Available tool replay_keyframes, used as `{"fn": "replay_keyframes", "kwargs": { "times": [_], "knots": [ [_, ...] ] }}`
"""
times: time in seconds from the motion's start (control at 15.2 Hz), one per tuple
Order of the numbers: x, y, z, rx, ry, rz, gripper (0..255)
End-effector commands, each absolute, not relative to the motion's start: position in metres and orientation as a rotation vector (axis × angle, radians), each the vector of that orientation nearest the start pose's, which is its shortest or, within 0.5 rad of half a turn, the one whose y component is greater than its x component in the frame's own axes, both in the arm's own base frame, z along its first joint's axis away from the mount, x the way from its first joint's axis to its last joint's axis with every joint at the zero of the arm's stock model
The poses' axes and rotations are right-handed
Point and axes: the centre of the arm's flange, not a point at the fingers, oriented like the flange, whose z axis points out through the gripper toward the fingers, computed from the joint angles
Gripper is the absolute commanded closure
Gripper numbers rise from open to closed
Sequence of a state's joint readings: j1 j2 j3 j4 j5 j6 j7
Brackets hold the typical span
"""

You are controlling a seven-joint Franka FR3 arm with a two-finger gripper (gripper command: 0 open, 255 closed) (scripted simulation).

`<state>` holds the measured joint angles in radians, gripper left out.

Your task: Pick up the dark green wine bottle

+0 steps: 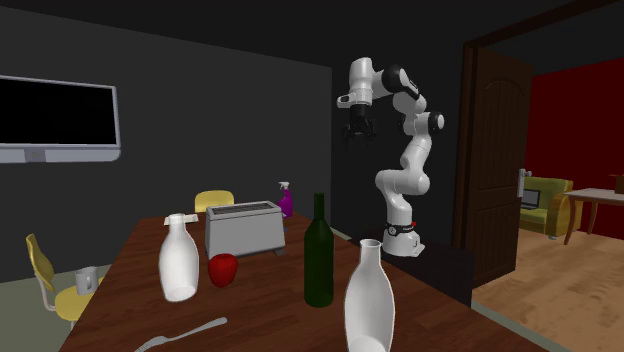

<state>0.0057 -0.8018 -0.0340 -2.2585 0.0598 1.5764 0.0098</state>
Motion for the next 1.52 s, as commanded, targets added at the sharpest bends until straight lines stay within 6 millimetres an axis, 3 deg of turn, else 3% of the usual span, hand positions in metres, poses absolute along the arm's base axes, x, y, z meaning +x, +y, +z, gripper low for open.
{"fn": "replay_keyframes", "kwargs": {
  "times": [0.0,1.45],
  "knots": [
    [0.303,-0.007,0.642,-3.052,0.04,-0.183,0],
    [0.561,0.079,0.525,-3.131,0.135,-0.15,0]
  ]
}}
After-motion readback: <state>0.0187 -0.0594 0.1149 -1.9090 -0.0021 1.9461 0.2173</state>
